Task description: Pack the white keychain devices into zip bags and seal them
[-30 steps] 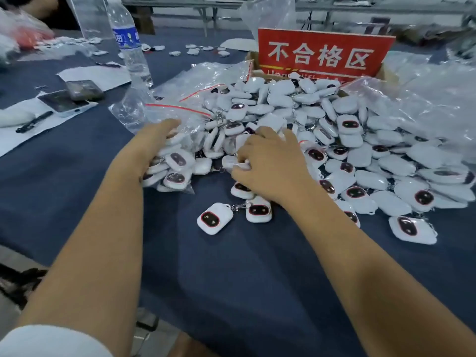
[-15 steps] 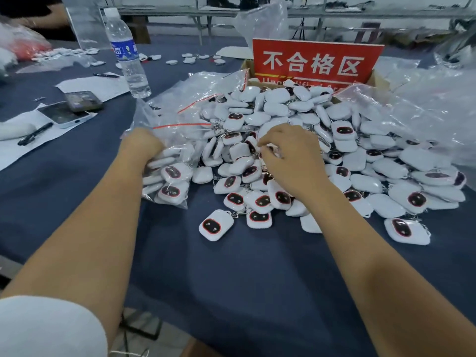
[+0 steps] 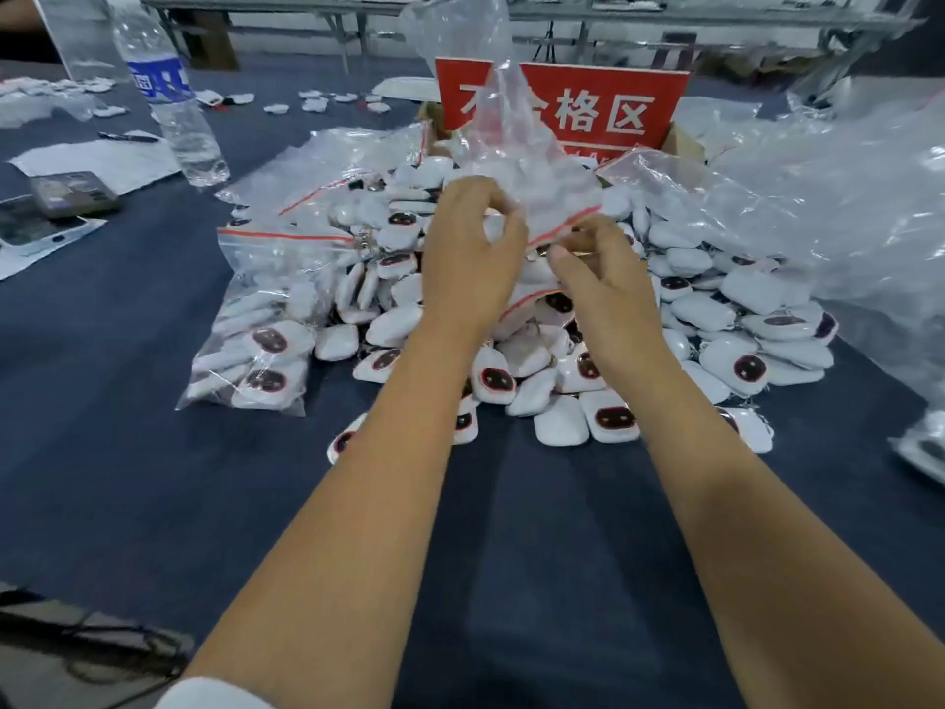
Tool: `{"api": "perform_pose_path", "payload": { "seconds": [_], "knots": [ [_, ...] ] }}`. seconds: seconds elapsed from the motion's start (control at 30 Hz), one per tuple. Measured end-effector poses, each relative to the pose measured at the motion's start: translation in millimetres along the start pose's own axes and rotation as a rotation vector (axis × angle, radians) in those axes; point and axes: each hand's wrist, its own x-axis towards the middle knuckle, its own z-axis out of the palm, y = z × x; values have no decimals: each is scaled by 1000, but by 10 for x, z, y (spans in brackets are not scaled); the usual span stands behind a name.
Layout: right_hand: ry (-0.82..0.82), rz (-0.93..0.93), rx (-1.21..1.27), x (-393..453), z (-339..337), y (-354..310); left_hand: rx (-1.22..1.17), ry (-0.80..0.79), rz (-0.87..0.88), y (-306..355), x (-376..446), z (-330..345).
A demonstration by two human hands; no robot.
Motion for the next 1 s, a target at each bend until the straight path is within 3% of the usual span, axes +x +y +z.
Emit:
{"api": "perform_pose_path", "payload": {
  "seconds": [0.1, 0.23, 0.37, 0.47, 0.53, 0.67, 0.87, 1.0],
  "knots": [
    [41, 59, 210, -55, -197, 67, -152, -140, -81, 181, -191, 354],
    [237, 126, 315, -27, -381, 120, -262, -128, -223, 197, -219, 461],
    [284, 223, 293, 32, -414, 160, -360, 37, -323, 98, -215, 392],
    [260, 226, 253, 55, -384, 164, -286, 111, -182, 115, -244, 335],
    [247, 212, 271, 60, -361, 160, -312, -39, -132, 147, -267, 335],
    [212, 176, 370, 45, -373, 175, -280, -404, -198, 111, -277, 389],
    [33, 143, 486, 15, -397, 194, -252, -416, -193, 101, -272, 385],
    [25, 121, 449, 12, -417, 188, -232, -429, -188, 92, -269, 374]
  ]
}}
